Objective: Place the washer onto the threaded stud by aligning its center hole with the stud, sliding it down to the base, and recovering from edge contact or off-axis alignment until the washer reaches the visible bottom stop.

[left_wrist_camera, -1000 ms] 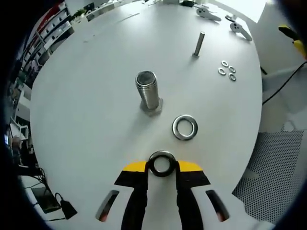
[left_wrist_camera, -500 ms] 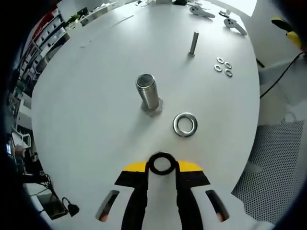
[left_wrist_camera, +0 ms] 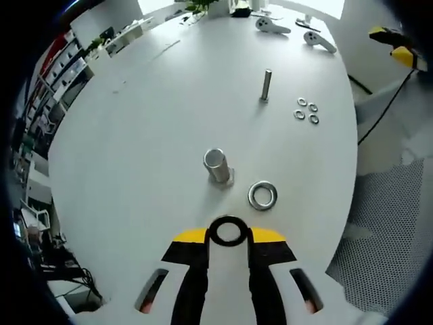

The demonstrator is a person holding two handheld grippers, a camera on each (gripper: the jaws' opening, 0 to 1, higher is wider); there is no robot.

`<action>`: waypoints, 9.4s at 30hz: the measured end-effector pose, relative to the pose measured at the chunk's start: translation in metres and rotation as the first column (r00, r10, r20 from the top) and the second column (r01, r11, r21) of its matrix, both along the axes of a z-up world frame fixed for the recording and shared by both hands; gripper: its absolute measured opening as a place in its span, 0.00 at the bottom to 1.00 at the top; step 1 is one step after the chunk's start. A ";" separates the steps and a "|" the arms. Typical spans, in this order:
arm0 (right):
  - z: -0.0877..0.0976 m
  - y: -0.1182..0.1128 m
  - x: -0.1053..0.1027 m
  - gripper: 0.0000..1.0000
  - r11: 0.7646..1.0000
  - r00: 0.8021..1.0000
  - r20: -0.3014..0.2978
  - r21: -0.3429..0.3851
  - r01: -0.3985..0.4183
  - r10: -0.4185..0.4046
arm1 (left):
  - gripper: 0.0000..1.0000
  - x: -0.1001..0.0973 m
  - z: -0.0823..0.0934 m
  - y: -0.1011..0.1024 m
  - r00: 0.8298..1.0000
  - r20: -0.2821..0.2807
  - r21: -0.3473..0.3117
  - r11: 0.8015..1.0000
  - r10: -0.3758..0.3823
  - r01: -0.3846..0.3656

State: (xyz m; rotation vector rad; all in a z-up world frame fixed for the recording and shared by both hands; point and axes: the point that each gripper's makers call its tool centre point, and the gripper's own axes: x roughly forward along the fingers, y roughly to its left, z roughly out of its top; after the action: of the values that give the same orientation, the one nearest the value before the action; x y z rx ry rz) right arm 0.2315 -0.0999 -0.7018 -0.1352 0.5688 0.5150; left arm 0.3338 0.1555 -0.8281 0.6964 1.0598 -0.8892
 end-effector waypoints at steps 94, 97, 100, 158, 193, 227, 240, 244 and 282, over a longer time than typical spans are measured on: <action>-0.003 -0.002 0.000 0.30 1.000 1.000 -0.013 -0.001 -0.001 0.001 | 0.37 0.031 -0.019 -0.050 0.996 0.019 0.027 0.996 -0.091 0.091; -0.003 -0.002 0.001 0.30 1.000 1.000 -0.010 0.000 0.001 -0.001 | 0.35 0.030 -0.015 -0.045 0.997 0.021 0.018 0.998 -0.069 0.068; -0.002 -0.002 0.001 0.30 1.000 1.000 -0.008 0.000 0.002 -0.002 | 0.36 0.027 -0.010 -0.039 0.999 0.023 0.002 0.999 -0.036 0.036; -0.002 -0.004 0.001 0.30 1.000 1.000 -0.008 -0.005 0.010 -0.010 | 0.31 -0.019 -0.048 -0.048 0.997 -0.071 -0.010 1.000 -0.001 0.000; -0.001 -0.006 0.002 0.30 1.000 1.000 0.003 -0.009 0.020 -0.020 | 0.27 -0.040 -0.047 -0.025 0.980 -0.146 0.140 0.978 -0.134 0.155; -0.001 -0.006 0.002 0.30 1.000 1.000 0.005 -0.014 0.017 -0.017 | 0.20 -0.040 -0.048 -0.025 0.989 -0.135 0.120 0.989 -0.068 0.084; -0.001 -0.006 0.002 0.30 1.000 1.000 0.004 -0.015 0.015 -0.015 | 0.19 -0.040 -0.048 -0.023 0.989 -0.130 0.103 0.991 -0.073 0.086; -0.001 -0.006 0.002 0.30 1.000 1.000 0.003 -0.016 0.014 -0.014 | 0.19 -0.042 -0.047 -0.019 0.986 -0.143 0.114 0.988 -0.086 0.103; -0.003 -0.005 0.001 0.30 1.000 1.000 -0.006 -0.022 0.005 -0.005 | 0.19 0.006 0.025 -0.027 0.977 -0.039 0.113 0.970 -0.211 0.214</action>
State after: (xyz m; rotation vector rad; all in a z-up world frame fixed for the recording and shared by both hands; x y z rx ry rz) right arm 0.2321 -0.1049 -0.7050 -0.1533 0.5804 0.5047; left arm 0.3398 0.1290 -0.8033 0.9111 1.0812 -1.0287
